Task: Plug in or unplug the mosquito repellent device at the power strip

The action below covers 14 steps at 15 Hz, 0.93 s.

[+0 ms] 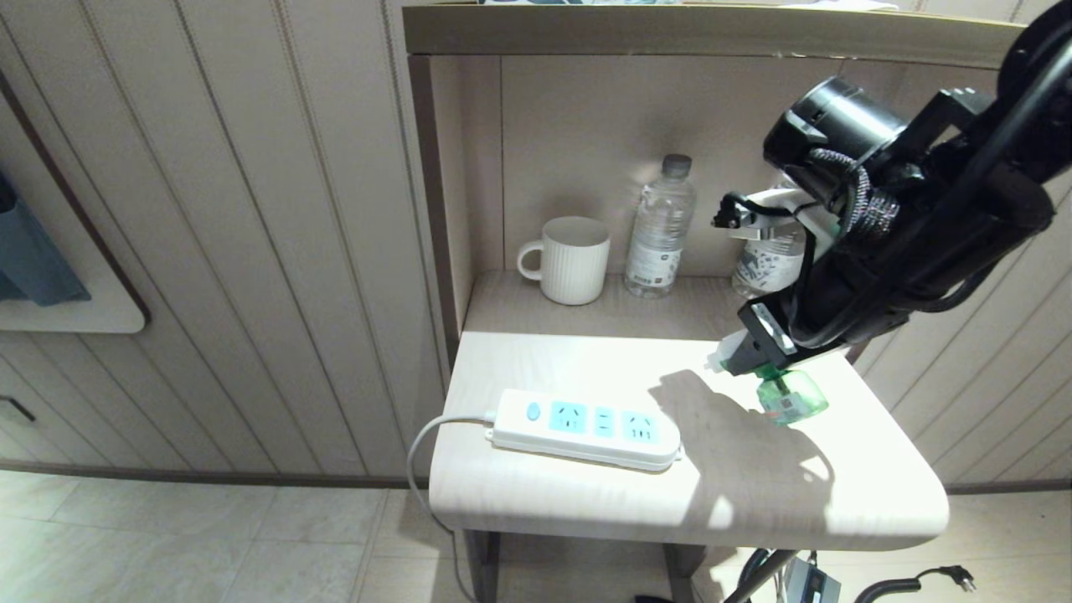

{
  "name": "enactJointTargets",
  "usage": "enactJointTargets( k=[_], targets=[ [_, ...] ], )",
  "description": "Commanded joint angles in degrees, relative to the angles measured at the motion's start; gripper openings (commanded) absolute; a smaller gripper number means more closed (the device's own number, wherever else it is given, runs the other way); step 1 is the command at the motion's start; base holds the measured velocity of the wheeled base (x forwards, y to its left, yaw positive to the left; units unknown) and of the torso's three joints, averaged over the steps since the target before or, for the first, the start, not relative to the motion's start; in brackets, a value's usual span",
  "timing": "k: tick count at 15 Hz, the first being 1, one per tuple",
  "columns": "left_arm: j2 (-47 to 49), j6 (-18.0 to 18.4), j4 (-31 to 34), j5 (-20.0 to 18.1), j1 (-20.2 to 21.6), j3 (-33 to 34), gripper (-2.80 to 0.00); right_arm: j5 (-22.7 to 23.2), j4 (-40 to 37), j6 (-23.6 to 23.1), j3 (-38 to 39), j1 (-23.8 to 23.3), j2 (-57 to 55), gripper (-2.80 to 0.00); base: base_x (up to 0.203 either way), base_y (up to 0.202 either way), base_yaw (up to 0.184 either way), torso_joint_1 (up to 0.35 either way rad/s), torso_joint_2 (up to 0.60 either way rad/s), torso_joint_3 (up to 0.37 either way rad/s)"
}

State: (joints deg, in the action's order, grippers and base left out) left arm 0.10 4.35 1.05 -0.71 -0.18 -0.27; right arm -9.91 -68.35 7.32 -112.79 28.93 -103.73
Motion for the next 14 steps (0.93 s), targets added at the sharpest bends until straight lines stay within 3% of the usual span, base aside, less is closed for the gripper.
enactJointTargets(
  k=[1,4,9,14],
  targets=[
    [-0.01,0.04,0.01,0.0,0.01,0.0,-2.8,-0.46,-0.2,-2.05,0.1,0.68,2.07,-2.8,0.0,0.0,0.0,0.0,0.0,0.0],
    [-0.01,0.04,0.01,0.0,0.01,0.0,-2.8,-0.11,0.29,-1.64,0.11,1.79,2.18,-2.8,0.0,0.0,0.0,0.0,0.0,0.0],
    [-0.01,0.04,0.01,0.0,0.01,0.0,-2.8,-0.44,4.89,-1.08,2.19,8.34,5.02,-2.8,0.0,0.0,0.0,0.0,0.0,0.0],
    [-0.01,0.04,0.01,0.0,0.01,0.0,-2.8,-0.19,4.47,-1.78,2.5,9.4,4.75,-2.8,0.0,0.0,0.0,0.0,0.0,0.0]
  ],
)
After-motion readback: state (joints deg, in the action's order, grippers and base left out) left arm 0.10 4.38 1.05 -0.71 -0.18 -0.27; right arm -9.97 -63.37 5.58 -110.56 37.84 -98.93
